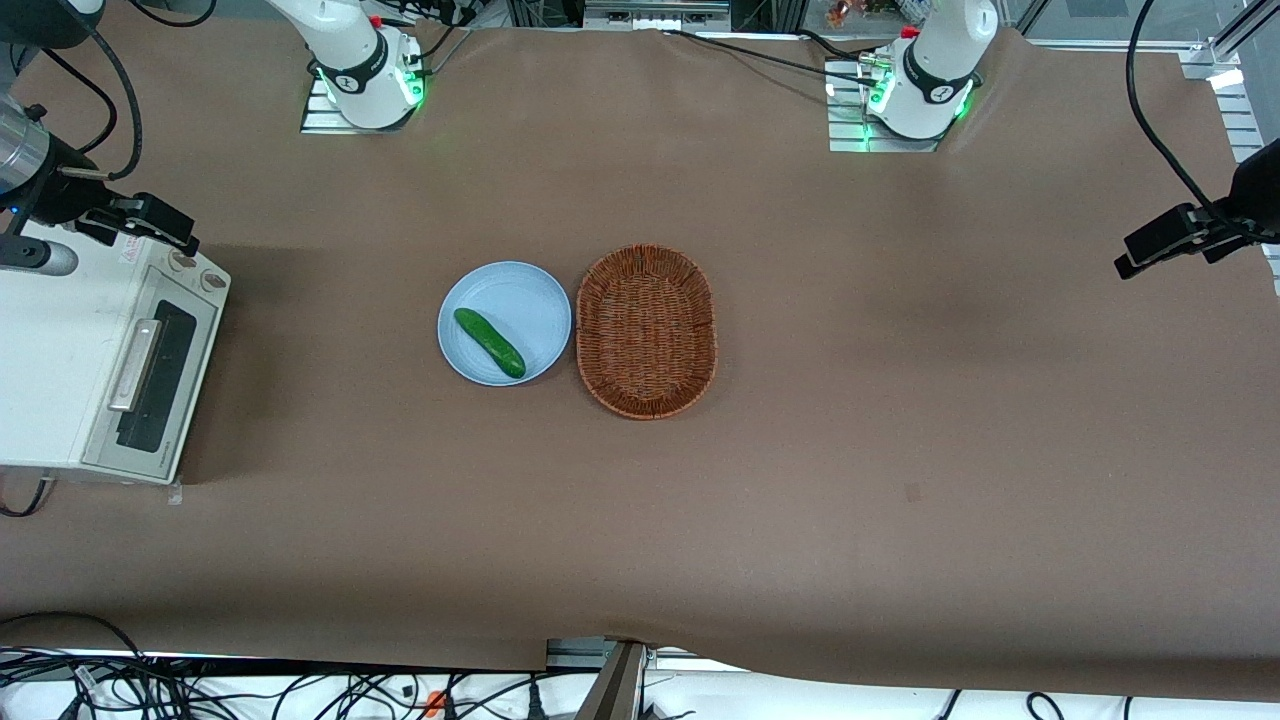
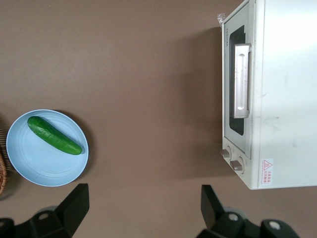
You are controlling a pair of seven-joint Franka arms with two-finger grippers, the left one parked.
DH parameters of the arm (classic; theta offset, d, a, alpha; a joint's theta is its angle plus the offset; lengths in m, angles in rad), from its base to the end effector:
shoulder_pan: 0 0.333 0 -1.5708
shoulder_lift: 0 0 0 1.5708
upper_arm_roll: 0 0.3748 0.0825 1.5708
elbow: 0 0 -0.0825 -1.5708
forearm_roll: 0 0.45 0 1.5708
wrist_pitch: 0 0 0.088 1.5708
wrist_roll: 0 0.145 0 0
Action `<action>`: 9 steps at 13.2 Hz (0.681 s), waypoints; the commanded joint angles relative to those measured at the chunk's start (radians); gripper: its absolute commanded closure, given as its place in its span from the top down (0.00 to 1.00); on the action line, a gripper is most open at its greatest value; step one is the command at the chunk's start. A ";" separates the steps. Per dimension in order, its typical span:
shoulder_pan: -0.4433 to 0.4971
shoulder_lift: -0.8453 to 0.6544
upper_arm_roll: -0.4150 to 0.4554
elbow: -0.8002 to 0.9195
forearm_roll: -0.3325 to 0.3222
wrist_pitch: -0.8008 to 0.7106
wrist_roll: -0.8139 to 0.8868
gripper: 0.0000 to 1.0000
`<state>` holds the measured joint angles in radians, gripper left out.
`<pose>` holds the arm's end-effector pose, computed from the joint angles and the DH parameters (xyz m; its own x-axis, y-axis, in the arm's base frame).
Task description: Open oven door with right arm only
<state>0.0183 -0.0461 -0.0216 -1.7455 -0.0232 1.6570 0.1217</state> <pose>0.6038 -0.0054 0.5867 0.9917 -0.1226 -0.0394 -0.1216 -0.9922 0.0270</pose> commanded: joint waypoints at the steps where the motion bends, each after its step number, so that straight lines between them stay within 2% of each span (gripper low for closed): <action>1: -0.020 0.000 0.015 0.012 -0.004 -0.019 0.001 1.00; 9: -0.020 0.000 0.020 0.017 -0.006 -0.022 0.010 1.00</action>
<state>0.0154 -0.0460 -0.0153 -1.7446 -0.0232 1.6561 0.1241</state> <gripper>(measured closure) 0.000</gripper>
